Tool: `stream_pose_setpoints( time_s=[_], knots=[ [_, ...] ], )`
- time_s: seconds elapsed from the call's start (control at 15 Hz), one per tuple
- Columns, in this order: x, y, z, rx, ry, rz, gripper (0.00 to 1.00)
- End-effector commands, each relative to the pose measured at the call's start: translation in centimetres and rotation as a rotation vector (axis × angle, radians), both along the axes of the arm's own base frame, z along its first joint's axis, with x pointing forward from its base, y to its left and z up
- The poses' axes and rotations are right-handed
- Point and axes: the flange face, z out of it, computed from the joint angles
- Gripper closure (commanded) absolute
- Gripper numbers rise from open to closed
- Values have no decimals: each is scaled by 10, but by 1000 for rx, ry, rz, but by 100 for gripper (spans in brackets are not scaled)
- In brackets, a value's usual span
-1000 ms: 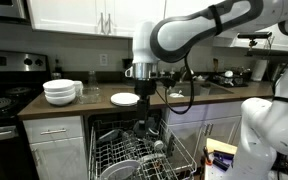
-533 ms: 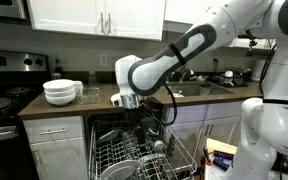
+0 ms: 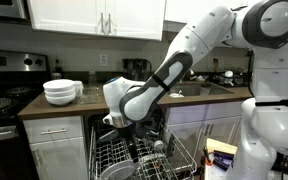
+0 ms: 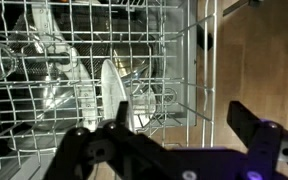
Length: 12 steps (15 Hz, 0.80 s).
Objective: Remove the white plate from the dishwasher and place it on top of the pile of white plates on the counter
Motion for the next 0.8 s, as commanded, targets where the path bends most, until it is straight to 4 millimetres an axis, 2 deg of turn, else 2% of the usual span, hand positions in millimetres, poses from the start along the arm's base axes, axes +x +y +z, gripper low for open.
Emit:
stream_pose_setpoints(
  time_s=[0.0, 0.13, 0.2, 0.47, 0.73],
  knots=[
    [17, 4, -22, -39, -57, 21, 0],
    [24, 4, -27, -78, -118, 22, 0],
    [15, 2, -24, -49, -69, 29, 0],
    [19, 2, -28, -65, -93, 27, 0],
    [31, -5, -51, -40, -103, 2, 0]
  ],
)
